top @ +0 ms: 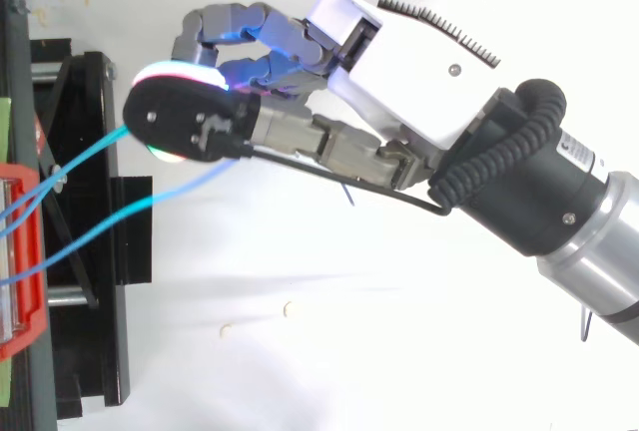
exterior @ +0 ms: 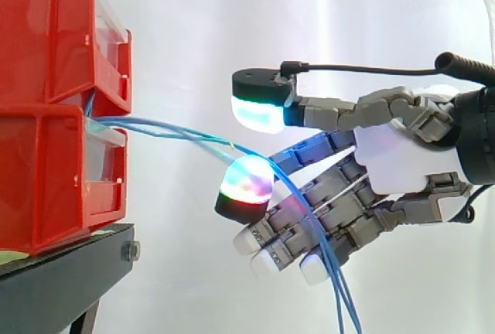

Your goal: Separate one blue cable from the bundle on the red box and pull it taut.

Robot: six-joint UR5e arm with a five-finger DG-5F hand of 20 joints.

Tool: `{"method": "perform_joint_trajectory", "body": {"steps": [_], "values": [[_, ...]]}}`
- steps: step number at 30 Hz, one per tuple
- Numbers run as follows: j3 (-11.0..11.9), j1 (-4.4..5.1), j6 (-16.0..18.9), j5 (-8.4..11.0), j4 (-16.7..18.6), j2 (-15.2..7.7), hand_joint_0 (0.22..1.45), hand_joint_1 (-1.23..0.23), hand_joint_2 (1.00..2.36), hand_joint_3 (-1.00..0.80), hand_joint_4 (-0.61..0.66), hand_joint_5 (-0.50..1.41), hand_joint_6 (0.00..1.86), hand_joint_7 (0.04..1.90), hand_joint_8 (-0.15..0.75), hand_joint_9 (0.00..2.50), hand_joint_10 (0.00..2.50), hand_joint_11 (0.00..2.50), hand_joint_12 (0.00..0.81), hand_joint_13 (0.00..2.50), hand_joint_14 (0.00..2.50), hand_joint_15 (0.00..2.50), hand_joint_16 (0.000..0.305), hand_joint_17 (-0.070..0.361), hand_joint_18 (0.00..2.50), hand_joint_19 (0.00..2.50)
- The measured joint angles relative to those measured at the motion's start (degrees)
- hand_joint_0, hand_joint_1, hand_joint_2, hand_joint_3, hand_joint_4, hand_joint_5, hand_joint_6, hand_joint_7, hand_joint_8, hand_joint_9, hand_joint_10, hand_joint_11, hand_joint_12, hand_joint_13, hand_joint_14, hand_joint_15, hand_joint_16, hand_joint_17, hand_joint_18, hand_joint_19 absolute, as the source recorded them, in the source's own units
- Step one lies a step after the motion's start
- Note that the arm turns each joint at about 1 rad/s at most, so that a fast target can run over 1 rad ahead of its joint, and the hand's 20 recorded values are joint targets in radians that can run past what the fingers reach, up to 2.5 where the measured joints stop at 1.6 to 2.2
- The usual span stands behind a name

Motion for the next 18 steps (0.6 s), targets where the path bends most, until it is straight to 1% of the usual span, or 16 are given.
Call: {"method": "perform_joint_trajectory", "body": {"steps": [2, 3, 4, 5, 6, 10, 18], "values": [[0.0, 0.0, 0.2, -0.05, 0.0, 0.0, 0.56, -0.27, 1.0, -0.5, 0.33, -0.07, 0.5, 1.04, 0.364, 1.09, 0.01, 0.37, 0.36, 0.9, 0.01, 0.37, 0.044, 0.098, 0.97, 0.55], [0.0, 0.0, 0.2, -0.07, 0.0, 0.0, 0.58, -0.37, 1.01, -0.42, 0.35, -0.07, 0.5, 1.04, 0.364, 1.09, 0.01, 0.38, 0.355, 0.91, 0.01, 0.37, 0.043, 0.096, 0.97, 0.54], [0.0, 0.0, 0.1, -0.1, 0.0, 0.0, 0.59, -0.44, 1.01, -0.36, 0.34, -0.07, 0.5, 1.03, 0.367, 1.09, 0.01, 0.38, 0.358, 0.91, 0.01, 0.37, 0.042, 0.096, 0.98, 0.55], [0.0, 0.0, 0.1, -0.12, 0.1, 0.0, 0.6, -0.45, 1.01, -0.35, 0.35, -0.07, 0.5, 1.04, 0.367, 1.09, 0.01, 0.38, 0.357, 0.91, 0.01, 0.36, 0.042, 0.095, 0.98, 0.55], [0.0, 0.0, -0.1, -0.14, 0.1, 0.0, 0.61, -0.5, 1.01, -0.3, 0.34, -0.07, 0.5, 1.04, 0.368, 1.09, 0.01, 0.38, 0.357, 0.92, 0.01, 0.37, 0.042, 0.095, 0.98, 0.55], [0.0, 0.0, -0.5, -0.14, 0.1, -0.1, 0.64, -0.6, 1.02, -0.23, 0.34, -0.08, 0.5, 1.03, 0.37, 1.11, 0.01, 0.38, 0.357, 0.93, 0.01, 0.36, 0.042, 0.096, 1.0, 0.53], [0.0, 0.0, -0.7, -0.03, 0.1, 0.0, 0.65, -0.78, 1.01, -0.26, 0.32, -0.08, 0.5, 1.05, 0.354, 1.09, 0.01, 0.4, 0.352, 0.93, 0.01, 0.37, 0.04, 0.091, 0.99, 0.51]]}}
